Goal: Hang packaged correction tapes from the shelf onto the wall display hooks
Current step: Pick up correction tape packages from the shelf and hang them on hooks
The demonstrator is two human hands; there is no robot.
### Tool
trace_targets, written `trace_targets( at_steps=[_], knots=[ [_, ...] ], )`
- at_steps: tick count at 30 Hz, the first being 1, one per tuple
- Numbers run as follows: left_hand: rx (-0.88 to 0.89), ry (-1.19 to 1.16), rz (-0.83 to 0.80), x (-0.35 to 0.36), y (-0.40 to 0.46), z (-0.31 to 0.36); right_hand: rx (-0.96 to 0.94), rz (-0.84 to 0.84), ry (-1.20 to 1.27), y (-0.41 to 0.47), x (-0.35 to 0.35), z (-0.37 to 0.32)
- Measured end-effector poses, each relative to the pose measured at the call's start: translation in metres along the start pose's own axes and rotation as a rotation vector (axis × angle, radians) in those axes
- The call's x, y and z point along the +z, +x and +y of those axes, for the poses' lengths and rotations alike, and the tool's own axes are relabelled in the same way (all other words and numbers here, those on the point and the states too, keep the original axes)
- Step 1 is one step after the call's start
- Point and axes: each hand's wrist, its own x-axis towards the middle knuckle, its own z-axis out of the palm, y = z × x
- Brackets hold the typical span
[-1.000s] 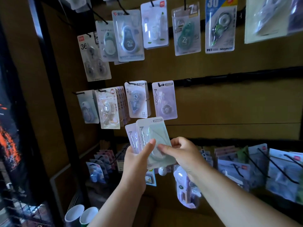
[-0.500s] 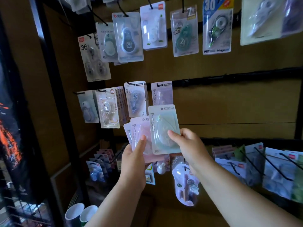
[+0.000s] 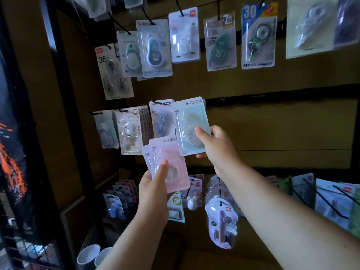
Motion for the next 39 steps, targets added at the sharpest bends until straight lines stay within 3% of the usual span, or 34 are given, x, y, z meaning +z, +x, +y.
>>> trace_targets(
  at_steps=[10, 28, 32, 34, 39],
  knots=[
    [-0.030, -0.010, 0.022, -0.004, -0.001, -0.003, -0.041, 0.076, -0.050, 0.005, 0.004, 0.009],
    [-0.042, -0.025, 0.008, -0.008, 0.009, -0.012, 0.181, 0.155, -0.292, 0.063, 0.018, 0.034],
    [-0.039, -0.021, 0.016, -0.008, 0.009, -0.012, 0.188, 0.259, -0.289, 0.045, 0.012, 0.043],
    [-0.032, -0.028, 0.011, -0.006, 0.008, -0.013, 0.185, 0.211, -0.239, 0.023, 0.009, 0.042],
    [0.010, 0.006, -0.034, 0.001, 0.002, -0.014, 0.273, -0.116, -0.128, -0.035, 0.010, 0.041]
  ],
)
